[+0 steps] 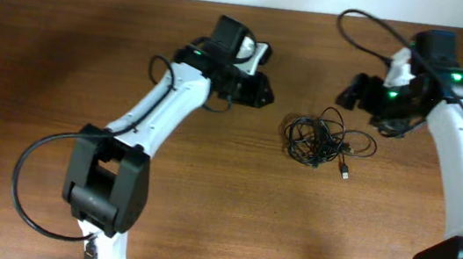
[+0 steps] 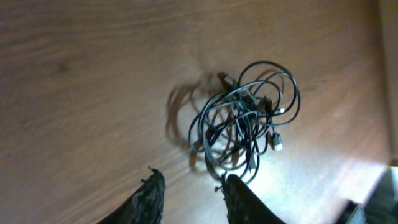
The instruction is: Untangle cables
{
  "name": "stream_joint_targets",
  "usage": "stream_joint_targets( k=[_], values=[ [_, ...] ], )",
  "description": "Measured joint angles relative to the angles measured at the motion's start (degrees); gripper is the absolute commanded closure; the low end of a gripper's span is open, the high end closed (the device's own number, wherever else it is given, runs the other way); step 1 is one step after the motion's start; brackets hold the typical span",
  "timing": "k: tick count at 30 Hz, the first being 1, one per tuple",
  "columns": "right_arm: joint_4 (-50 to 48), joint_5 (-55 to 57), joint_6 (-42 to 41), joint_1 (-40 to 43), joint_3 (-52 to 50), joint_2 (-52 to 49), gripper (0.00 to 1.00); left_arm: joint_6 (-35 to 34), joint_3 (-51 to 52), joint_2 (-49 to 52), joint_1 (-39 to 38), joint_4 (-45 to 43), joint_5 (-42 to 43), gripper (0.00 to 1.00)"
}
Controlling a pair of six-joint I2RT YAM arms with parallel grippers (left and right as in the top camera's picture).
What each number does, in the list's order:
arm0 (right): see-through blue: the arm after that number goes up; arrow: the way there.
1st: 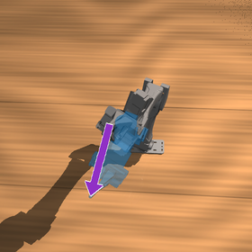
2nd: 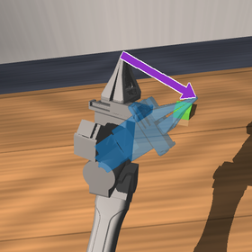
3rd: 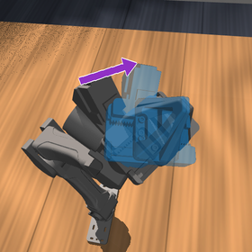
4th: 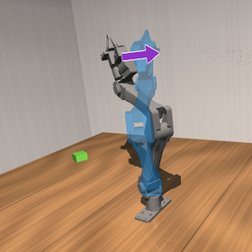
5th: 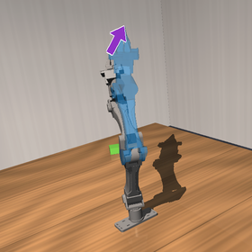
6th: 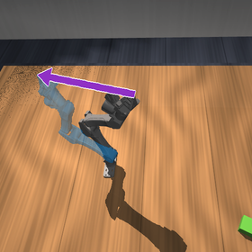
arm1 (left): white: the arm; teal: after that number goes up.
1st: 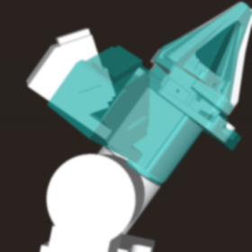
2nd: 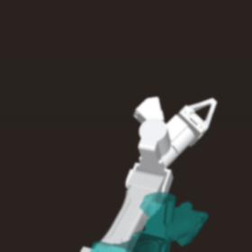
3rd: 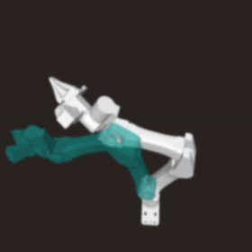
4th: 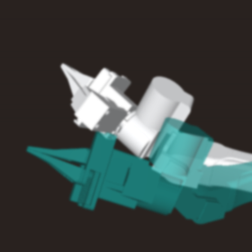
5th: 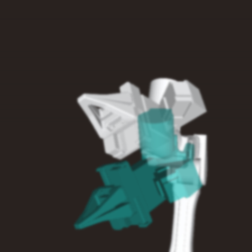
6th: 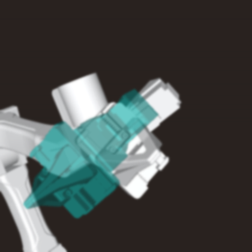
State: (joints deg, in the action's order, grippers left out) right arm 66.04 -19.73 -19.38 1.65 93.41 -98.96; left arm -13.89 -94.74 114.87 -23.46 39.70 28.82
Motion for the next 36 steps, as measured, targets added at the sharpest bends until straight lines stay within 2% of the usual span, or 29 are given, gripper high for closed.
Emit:
stream_joint_targets(
  k=[1,3,5,9,13,16,20,23,25,29,33,36],
  values=[
    [0.07,0.39,0.0,1.9,0.0,0.0,0.12,0.11,0.0,0.13,-1.88,-1.75,-1.84,0.46],
    [0.13,1.4,0.22,5.11,0.0,0.0,0.12,0.09,-0.33,1.75,-4.96,-6.25,-3.85,0.42],
    [0.52,2.12,0.59,6.14,0.0,0.0,0.12,0.42,-0.63,6.73,-7.87,-12.13,-5.84,0.43],
    [1.18,2.19,1.55,6.1,0.0,0.0,0.12,0.42,-0.61,13.33,-10.71,-13.57,-11.93,0.46],
    [1.18,2.19,1.86,6.1,0.0,0.0,0.12,0.42,-0.61,14.88,-11.37,-14.05,-14.25,0.58],
    [1.18,2.62,2.25,6.1,0.0,0.0,0.12,0.26,-0.63,15.54,-12.59,-14.05,-14.78,0.71],
    [1.16,3.08,2.71,6.1,0.0,0.0,0.12,0.35,-0.68,15.54,-13.51,-12.55,-18.84,0.93],
    [1.16,3.26,2.86,6.1,0.0,0.0,0.12,-0.48,-0.9,15.54,-13.55,-11.37,-20.31,1.0],
    [1.2,3.19,3.17,6.08,0.0,-0.02,0.12,-0.81,-1.4,15.54,-13.14,-10.36,-18.03,1.0],
    [1.14,-1.84,6.01,4.31,0.0,-0.02,0.13,-0.9,-1.49,12.81,-8.76,-7.89,-6.38,1.0],
    [1.18,-3.08,6.32,-0.5,0.0,-0.26,0.14,-0.85,-1.57,5.05,-5.55,-2.05,-2.67,1.0],
    [0.98,-3.34,6.25,-4.68,0.0,-0.44,0.2,-0.39,-1.6,1.2,-5.03,1.6,0.04,1.0]
  ],
)
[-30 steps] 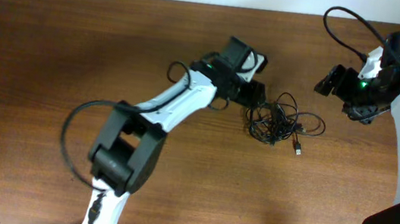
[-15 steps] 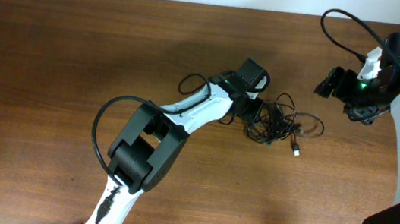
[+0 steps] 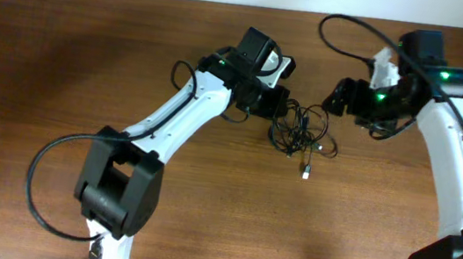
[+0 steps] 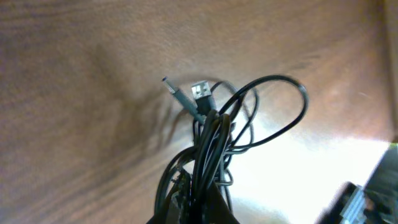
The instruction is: Untangle cables
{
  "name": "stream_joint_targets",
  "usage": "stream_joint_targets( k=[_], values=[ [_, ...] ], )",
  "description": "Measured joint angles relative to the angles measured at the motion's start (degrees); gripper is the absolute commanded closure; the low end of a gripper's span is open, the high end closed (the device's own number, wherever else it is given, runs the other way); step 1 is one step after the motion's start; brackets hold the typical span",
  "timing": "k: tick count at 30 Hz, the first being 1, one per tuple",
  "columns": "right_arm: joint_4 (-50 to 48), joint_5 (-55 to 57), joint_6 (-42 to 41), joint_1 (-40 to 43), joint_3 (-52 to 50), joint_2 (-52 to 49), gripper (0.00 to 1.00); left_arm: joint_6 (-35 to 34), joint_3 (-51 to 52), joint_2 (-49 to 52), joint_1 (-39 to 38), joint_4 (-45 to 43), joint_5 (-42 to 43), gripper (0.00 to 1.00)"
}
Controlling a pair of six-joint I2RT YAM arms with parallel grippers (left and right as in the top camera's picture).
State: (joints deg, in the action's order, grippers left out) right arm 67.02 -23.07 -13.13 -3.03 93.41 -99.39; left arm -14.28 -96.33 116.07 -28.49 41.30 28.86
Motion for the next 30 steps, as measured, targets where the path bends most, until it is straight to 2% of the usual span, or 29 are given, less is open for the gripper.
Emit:
stream_joint_targets(
  k=[3,6,9,12,15,16,17,19,21,25,27,30],
  values=[
    [-2.12,-0.26,-1.09,-2.93,0.0,0.0,0.26,0.04,0.0,-2.56,2.71,0.13,6.29,1.0],
    [-2.8,-1.38,-2.08,-4.35,0.0,0.0,0.39,0.17,0.0,-3.06,5.42,0.11,13.27,1.0],
    [-2.84,-2.54,-3.34,-5.53,0.0,-0.33,0.46,0.11,0.0,-3.06,6.51,-0.13,17.38,1.0],
    [-4.17,-4.72,-3.63,-6.62,0.0,-3.58,0.57,-0.31,0.0,-3.06,7.17,-3.28,23.19,1.0],
    [-6.08,-6.84,-5.35,-7.48,0.0,-6.8,0.75,-4.39,0.0,-3.08,8.96,-9.55,30.67,1.0],
    [-7.13,-7.17,-6.25,-7.54,0.02,-7.76,0.83,-6.45,0.22,-3.06,9.2,-13.42,33.2,1.0],
    [-8.07,-7.67,-6.82,-7.58,0.02,-8.59,0.96,-9.79,0.15,-3.08,9.33,-18.47,36.33,1.0],
    [-10.36,-9.51,-7.89,-7.58,0.04,-9.42,0.96,-16.22,0.28,-3.08,9.18,-25.38,40.17,1.0],
    [-10.78,-10.82,-8.04,-7.34,0.59,-9.42,0.96,-21.49,0.39,-3.06,9.25,-28.72,41.66,1.0],
    [-7.5,-13.46,-6.97,-2.73,0.68,-6.67,0.96,-23.06,0.5,-3.02,12.48,-29.59,41.2,1.0],
    [-4.52,-15.43,-5.2,0.87,0.68,-2.62,0.96,-21.2,0.26,-3.02,14.36,-25.51,38.12,1.0],
    [0.44,-16.28,-2.62,5.79,0.66,1.11,0.96,-14.8,-0.44,-3.23,15.17,-10.62,28.2,1.0]
  ],
)
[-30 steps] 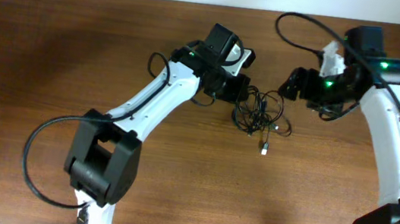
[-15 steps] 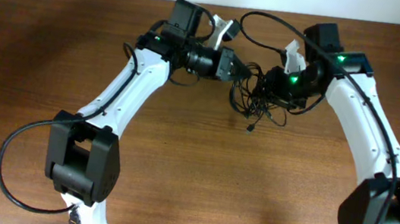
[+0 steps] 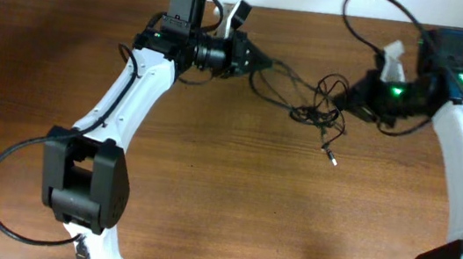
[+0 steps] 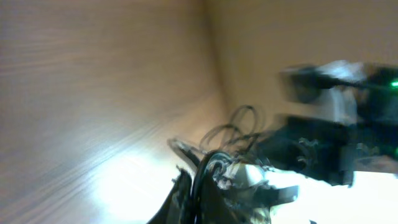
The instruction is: Untangle cables
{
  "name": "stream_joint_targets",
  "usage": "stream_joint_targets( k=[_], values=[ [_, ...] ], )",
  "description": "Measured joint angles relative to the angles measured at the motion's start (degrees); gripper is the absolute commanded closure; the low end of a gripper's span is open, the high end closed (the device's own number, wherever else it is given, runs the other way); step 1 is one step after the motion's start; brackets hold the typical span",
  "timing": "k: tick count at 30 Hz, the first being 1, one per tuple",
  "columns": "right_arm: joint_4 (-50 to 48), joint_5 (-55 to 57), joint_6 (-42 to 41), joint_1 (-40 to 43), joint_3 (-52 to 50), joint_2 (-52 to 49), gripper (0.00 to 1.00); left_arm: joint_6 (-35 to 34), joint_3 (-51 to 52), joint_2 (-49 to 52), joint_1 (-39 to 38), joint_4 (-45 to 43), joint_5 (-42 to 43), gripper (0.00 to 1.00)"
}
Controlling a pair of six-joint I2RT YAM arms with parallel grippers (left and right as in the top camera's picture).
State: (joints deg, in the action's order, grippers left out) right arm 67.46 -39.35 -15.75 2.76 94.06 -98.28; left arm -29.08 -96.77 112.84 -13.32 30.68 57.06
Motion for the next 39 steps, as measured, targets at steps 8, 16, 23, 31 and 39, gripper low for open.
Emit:
stream_joint_targets(
  k=[8,16,23,31,39],
  values=[
    [5.27,5.49,6.97,5.6,-0.59,0.42,0.96,17.18,-0.22,-0.2,0.02,20.37,-29.73,1.0],
    [5.25,7.13,7.19,4.09,-0.59,0.42,0.96,18.71,-0.17,-0.35,-5.33,11.28,-20.0,1.0],
    [7.04,12.11,7.41,10.64,-0.59,0.42,0.71,18.64,-0.2,8.26,-22.84,8.92,-30.45,0.43],
    [8.22,12.81,7.61,16.87,-0.63,0.42,0.63,24.55,-18.51,6.82,-18.88,28.28,-31.63,0.44],
    [8.5,12.81,8.79,16.85,-0.63,0.42,0.54,17.44,-22.47,1.16,-13.14,49.55,-46.66,0.52]
  ],
)
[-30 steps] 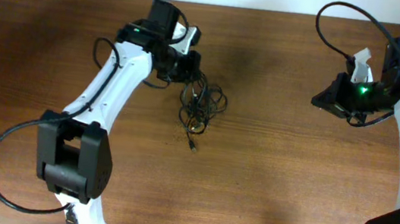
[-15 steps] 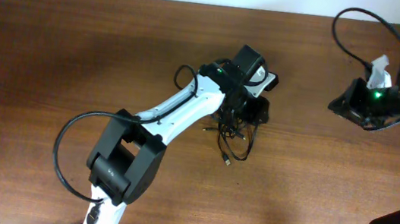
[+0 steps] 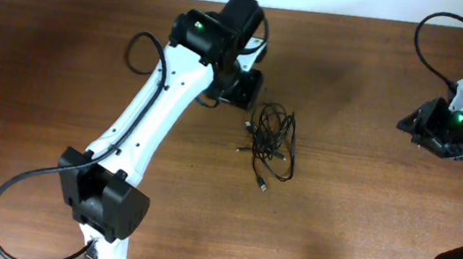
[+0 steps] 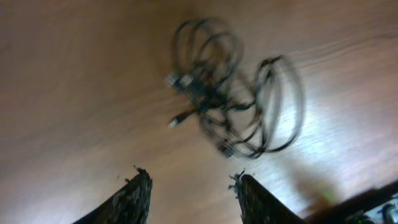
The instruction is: Untangle cables
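Note:
A bundle of thin black cables [image 3: 273, 140] lies loose on the brown table, with plugs sticking out at its left and near ends. In the left wrist view the cables [image 4: 231, 93] appear blurred, flat on the wood beyond the fingers. My left gripper [image 3: 248, 86] hovers just behind and left of the bundle; it is open [image 4: 189, 175] with nothing between its dark fingertips [image 4: 138, 186]. My right gripper [image 3: 416, 124] is far off at the right side, apart from the cables, and its jaws are too small to read.
The brown wooden table [image 3: 57, 108] carries only the bundle. A black supply cable [image 3: 442, 36] loops above the right arm at the back right. A pale wall runs along the far edge.
The bundle was stretched in the air between both grippers at the back; now it lies on the table mid-centre. My left gripper has opened, and the right arm has moved away to the right.
First the tangle lay between the arms with my left gripper open beside it. Then my left gripper was shut on it, the right gripper close on the other side. Then it hung stretched between both. Now it rests looser, further left, released by both.

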{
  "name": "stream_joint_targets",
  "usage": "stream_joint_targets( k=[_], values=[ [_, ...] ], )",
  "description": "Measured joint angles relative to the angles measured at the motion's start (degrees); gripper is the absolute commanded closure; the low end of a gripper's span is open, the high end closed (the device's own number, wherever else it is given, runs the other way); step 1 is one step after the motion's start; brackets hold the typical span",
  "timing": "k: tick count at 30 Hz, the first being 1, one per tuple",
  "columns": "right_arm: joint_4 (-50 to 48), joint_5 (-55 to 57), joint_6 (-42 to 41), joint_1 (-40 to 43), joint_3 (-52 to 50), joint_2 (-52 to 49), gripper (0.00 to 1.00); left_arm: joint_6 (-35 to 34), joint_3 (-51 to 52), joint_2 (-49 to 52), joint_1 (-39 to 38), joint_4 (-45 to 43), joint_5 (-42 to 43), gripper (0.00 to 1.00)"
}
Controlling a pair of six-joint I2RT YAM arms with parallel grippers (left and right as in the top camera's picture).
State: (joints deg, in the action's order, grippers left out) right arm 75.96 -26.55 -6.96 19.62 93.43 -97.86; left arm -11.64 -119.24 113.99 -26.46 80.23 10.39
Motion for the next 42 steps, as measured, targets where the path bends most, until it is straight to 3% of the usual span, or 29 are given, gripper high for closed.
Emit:
stream_joint_targets(
  k=[5,7,10,14,22,28,30,31,32,38,42],
  values=[
    [-0.07,0.0,0.15,0.0,0.0,0.0,0.53,-1.38,3.63,0.0,-2.23,0.63,-1.95,0.59],
    [-0.15,0.0,0.33,0.0,0.0,0.0,0.53,-1.49,8.41,-0.11,-4.68,-3.5,-1.42,0.58],
    [-0.13,0.59,0.63,0.0,0.0,0.0,0.53,-1.53,17.05,-0.09,-8.0,-10.32,-0.33,0.45],
    [-0.07,1.09,0.81,0.0,0.0,0.0,0.53,-3.63,23.98,-0.11,-10.32,-18.99,0.35,0.38],
    [-0.09,1.27,0.92,0.0,0.0,0.0,0.53,-7.5,36.11,-0.11,-10.75,-34.56,0.72,0.42],
    [-0.07,1.27,0.94,0.0,0.0,0.0,0.52,-7.91,40.96,-0.11,-10.75,-45.11,0.7,0.6],
    [-0.07,1.27,0.92,0.0,0.0,0.0,0.52,-8.13,42.53,-0.11,-10.78,-47.32,0.52,0.76],
    [-0.09,1.27,0.94,0.0,0.0,0.0,0.52,-8.31,43.25,-0.11,-10.78,-47.6,0.44,0.94],
    [-0.09,1.25,0.92,0.0,0.0,0.0,0.52,-8.31,43.89,-0.11,-10.78,-47.71,0.26,1.0],
    [0.02,1.25,0.92,0.0,0.0,0.0,0.53,-8.55,43.15,-0.13,-10.51,-44.89,0.11,1.0],
    [0.5,0.98,0.94,-1.4,0.0,0.0,0.53,-8.52,32.65,-2.49,-7.3,-36.09,5.14,1.0]
  ],
)
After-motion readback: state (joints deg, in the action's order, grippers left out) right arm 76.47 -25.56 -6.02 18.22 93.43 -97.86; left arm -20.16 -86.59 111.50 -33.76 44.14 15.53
